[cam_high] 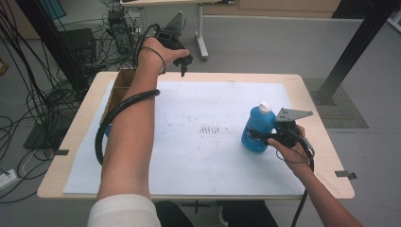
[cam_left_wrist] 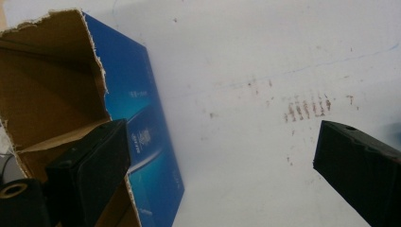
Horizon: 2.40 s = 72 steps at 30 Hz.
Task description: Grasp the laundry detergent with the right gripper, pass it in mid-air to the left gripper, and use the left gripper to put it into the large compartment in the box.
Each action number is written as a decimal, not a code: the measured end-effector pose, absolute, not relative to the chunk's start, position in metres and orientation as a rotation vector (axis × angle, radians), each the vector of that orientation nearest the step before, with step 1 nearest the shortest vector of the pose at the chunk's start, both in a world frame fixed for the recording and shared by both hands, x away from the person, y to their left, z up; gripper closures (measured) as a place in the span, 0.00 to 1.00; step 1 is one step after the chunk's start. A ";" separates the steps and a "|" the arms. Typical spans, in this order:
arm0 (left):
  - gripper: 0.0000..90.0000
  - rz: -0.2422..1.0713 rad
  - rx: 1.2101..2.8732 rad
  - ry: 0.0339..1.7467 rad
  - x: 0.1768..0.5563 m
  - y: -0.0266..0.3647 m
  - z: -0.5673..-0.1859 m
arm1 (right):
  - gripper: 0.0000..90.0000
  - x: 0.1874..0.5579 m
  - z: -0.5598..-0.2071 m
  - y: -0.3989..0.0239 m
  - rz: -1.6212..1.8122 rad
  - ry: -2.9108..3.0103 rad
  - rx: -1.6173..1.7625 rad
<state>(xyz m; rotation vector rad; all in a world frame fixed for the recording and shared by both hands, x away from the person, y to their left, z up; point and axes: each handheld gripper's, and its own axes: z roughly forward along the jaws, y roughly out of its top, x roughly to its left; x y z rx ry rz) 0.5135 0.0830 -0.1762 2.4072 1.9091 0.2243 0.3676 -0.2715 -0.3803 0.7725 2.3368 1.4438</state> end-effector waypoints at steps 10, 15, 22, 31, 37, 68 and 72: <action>0.05 0.242 2.482 1.722 0.496 0.082 -0.150 | 0.50 0.376 -0.328 -0.253 1.444 2.386 0.787; 0.05 0.250 2.562 1.589 0.486 0.079 -0.133 | 0.50 0.389 -0.301 -0.235 1.460 2.428 0.785; 0.05 0.245 2.668 1.444 0.476 0.073 -0.116 | 0.50 0.411 -0.280 -0.210 1.464 2.506 0.778; 0.05 0.246 2.769 1.284 0.476 0.075 -0.100 | 0.50 0.442 -0.264 -0.179 1.528 2.574 0.755; 0.05 0.222 2.804 1.188 0.479 0.078 -0.096 | 0.50 0.465 -0.260 -0.161 1.553 2.605 0.724; 0.05 0.250 3.012 0.787 0.469 0.063 -0.112 | 0.49 0.485 -0.291 -0.070 1.549 2.765 0.231; 0.05 0.225 3.053 0.752 0.463 0.059 -0.121 | 0.49 0.478 -0.294 -0.066 1.586 2.757 0.220</action>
